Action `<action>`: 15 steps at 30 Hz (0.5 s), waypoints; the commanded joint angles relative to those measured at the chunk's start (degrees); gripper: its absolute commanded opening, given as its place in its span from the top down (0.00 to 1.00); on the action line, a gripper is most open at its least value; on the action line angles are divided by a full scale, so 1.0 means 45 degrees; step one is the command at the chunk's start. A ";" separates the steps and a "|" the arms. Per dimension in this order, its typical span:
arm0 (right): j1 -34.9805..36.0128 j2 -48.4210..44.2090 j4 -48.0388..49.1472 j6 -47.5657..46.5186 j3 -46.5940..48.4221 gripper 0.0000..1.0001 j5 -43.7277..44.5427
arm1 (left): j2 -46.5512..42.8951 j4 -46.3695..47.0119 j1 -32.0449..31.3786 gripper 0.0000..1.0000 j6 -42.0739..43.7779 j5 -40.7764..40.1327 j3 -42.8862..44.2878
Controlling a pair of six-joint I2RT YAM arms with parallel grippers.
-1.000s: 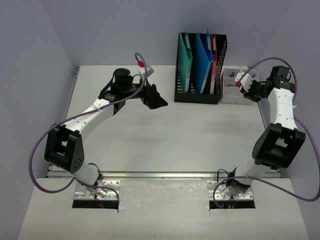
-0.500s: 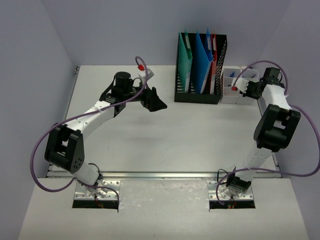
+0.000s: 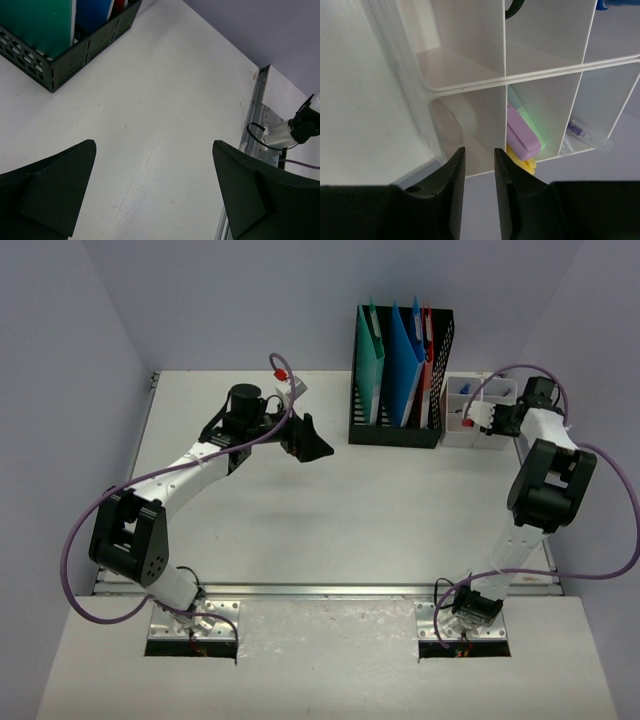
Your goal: Organize the desk
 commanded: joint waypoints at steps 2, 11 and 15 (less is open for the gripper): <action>-0.0037 -0.0233 0.0445 -0.0678 0.0137 0.62 -0.0171 | -0.0582 0.0449 0.0076 0.00 -0.0103 -0.0307 0.0113; 0.0268 -0.2320 -0.0369 0.2522 -0.0266 0.39 -0.1624 | -0.0898 -0.0444 0.0163 0.00 -0.0861 -0.2342 0.0425; 0.0641 -0.3976 -0.1380 0.7284 0.0071 0.17 -0.3662 | -0.0336 -0.3177 0.0240 0.00 -0.0682 -0.3894 0.1829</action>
